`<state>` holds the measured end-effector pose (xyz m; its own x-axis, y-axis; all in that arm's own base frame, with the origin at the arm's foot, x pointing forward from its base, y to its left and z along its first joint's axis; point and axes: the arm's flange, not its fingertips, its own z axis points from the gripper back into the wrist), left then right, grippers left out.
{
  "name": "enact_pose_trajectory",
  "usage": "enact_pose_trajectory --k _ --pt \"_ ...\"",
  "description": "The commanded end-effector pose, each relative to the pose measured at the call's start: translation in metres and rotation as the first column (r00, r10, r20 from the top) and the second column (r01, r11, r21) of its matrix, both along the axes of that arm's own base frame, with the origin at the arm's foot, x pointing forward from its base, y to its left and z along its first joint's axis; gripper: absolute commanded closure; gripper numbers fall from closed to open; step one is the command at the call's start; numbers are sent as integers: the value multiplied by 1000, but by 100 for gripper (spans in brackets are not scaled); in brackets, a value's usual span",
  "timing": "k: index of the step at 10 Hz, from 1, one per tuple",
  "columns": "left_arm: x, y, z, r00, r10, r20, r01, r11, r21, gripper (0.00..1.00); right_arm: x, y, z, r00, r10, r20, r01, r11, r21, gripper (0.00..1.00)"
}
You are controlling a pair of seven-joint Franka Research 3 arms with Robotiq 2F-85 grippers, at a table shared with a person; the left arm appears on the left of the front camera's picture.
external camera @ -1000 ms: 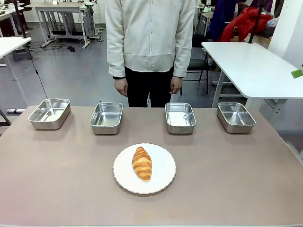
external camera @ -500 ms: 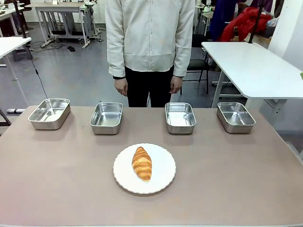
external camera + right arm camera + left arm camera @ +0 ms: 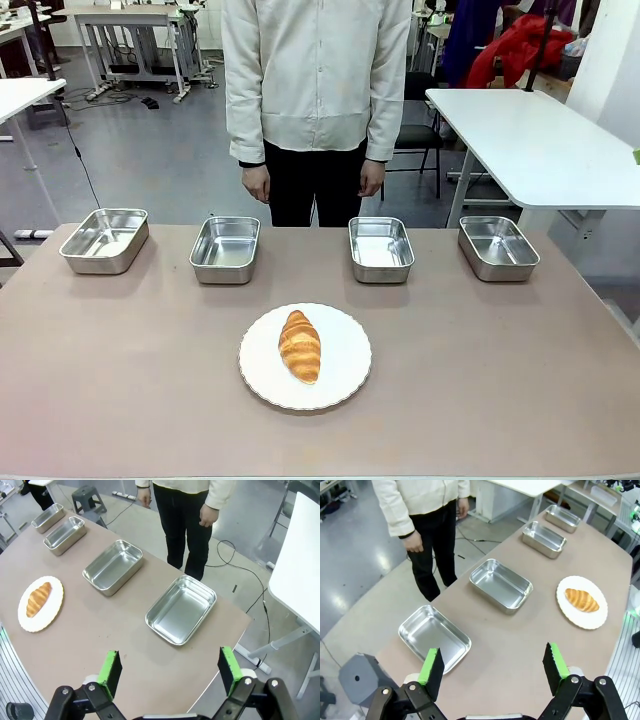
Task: Place the bread in the container.
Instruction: Place the Butter Roll into the Airtight Container indicated by the human.
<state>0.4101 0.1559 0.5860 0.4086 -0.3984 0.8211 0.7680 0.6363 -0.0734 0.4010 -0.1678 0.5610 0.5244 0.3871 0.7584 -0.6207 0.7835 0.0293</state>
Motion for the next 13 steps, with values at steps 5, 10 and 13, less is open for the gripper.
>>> enact_pose_trajectory --k 5,10,13 --pt "1 -1 -1 1000 18 -5 -18 1000 4 0 2 0 1 1000 -2 0 2 1000 4 0" --pt "1 -1 -1 1000 18 -5 -18 1000 4 0 2 0 1 1000 -2 0 2 1000 4 0" --pt "1 -1 -1 1000 18 -5 -18 1000 4 0 2 0 1 1000 -2 0 2 1000 4 0"
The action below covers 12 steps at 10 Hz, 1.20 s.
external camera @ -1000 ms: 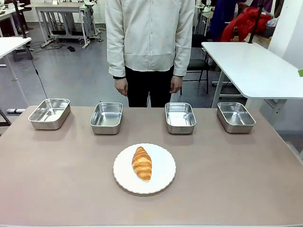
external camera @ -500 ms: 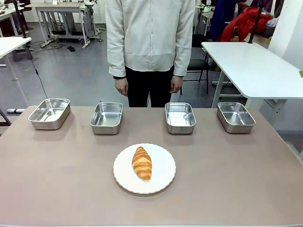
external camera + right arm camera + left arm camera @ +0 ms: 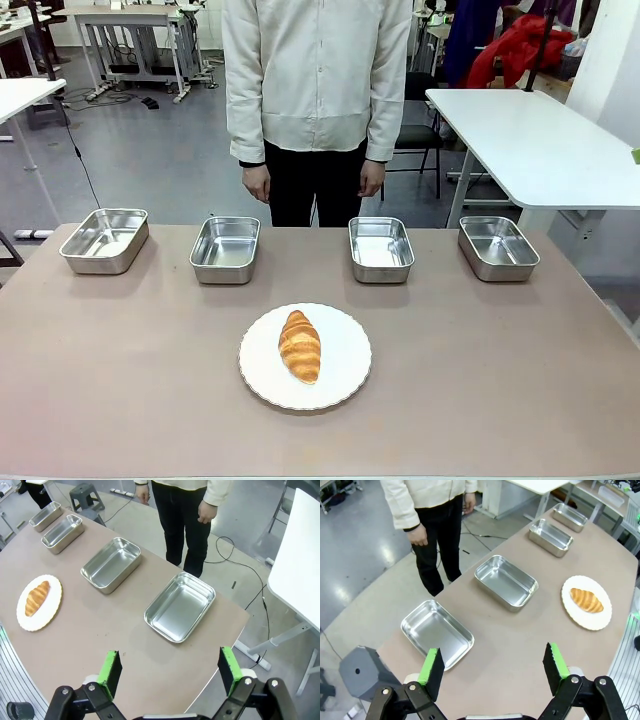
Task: Place the bread in the container.
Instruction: Place the Butter Roll into the Airtight Container indicated by the human.
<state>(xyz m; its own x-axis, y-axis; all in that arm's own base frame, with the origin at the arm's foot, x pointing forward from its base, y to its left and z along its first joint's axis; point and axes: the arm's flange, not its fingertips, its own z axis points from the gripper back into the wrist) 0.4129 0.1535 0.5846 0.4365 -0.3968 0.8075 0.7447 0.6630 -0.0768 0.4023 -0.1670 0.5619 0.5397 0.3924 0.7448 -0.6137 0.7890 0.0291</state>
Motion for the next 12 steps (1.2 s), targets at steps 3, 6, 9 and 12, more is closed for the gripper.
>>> enact_pose_trajectory --k 3,6,9,12 --pt "-2 2 1 1000 -16 13 16 1000 -11 0 1 -1 0 1000 6 16 -7 1000 17 0" --pt "-2 2 1 1000 -16 13 16 1000 -11 0 1 -1 0 1000 6 16 -7 1000 17 0" --pt "-2 2 1 1000 -16 13 16 1000 -11 0 1 -1 0 1000 6 16 -7 1000 17 0" --pt "-2 2 1 1000 -16 13 16 1000 -11 0 1 -1 0 1000 6 16 -7 1000 17 0"
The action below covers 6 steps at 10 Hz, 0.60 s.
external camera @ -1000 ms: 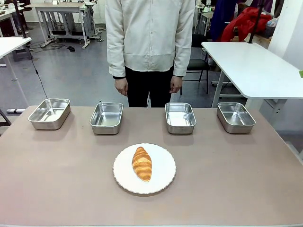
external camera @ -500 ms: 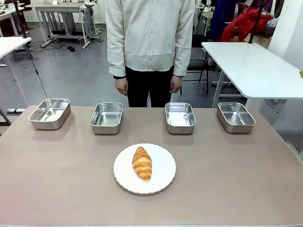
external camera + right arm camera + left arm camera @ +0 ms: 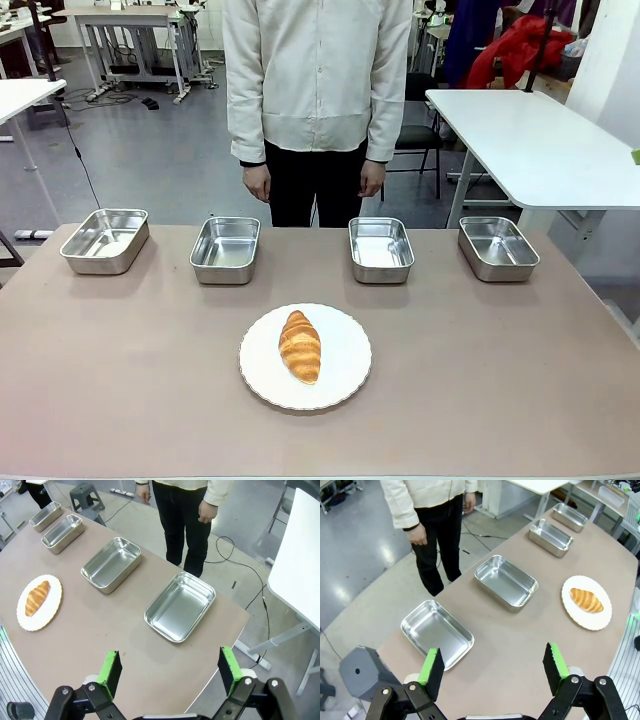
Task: Place the bread in the container.
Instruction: Place the Butter Roll into the Airtight Container indicated by the human.
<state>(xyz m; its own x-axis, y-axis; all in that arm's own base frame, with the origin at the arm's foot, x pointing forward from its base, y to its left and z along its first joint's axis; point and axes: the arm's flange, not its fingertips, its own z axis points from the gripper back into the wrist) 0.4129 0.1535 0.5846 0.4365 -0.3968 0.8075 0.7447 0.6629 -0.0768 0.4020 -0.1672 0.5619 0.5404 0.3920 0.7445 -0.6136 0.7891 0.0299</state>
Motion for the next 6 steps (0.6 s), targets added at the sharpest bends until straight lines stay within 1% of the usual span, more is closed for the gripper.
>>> enact_pose_trajectory --k 1,6 --pt "-2 2 1 1000 -16 13 16 1000 -11 0 1 0 0 1000 7 17 -7 1000 17 0" --pt "-2 2 1 1000 -16 13 16 1000 -11 0 1 0 0 1000 7 17 -7 1000 17 0"
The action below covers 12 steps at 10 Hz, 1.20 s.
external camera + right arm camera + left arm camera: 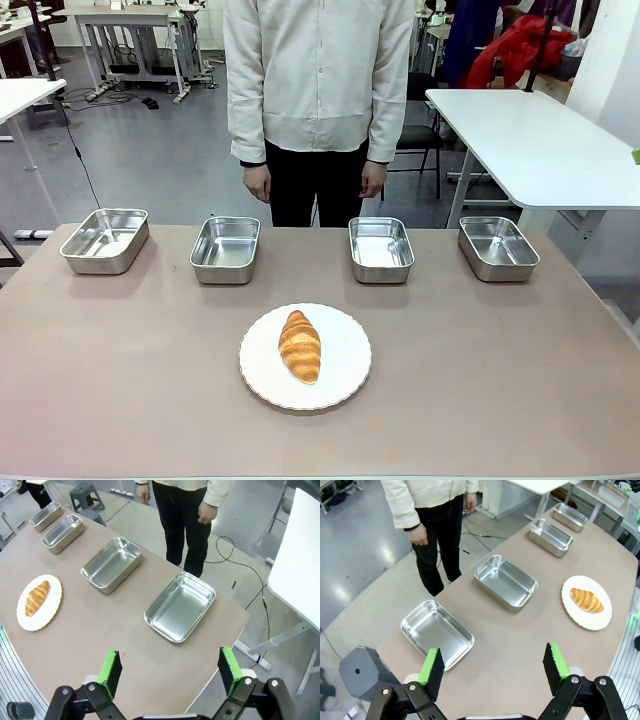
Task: Place the bread in the container.
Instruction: Place the Butter Roll into the Airtight Container indicated by the human.
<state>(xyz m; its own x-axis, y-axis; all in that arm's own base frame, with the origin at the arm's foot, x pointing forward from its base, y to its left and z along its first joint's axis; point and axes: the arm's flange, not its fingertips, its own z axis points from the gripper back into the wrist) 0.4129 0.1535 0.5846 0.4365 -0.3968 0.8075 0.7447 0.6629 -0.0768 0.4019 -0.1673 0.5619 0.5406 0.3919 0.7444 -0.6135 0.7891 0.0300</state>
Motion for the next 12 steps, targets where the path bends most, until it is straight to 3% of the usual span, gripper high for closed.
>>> enact_pose_trajectory --k 1,12 --pt "-2 2 1 1000 -16 13 16 1000 -11 0 1 0 0 1000 7 17 -7 1000 17 0" --pt "-2 2 1 1000 -16 13 16 1000 -11 0 1 0 0 1000 7 17 -7 1000 17 0"
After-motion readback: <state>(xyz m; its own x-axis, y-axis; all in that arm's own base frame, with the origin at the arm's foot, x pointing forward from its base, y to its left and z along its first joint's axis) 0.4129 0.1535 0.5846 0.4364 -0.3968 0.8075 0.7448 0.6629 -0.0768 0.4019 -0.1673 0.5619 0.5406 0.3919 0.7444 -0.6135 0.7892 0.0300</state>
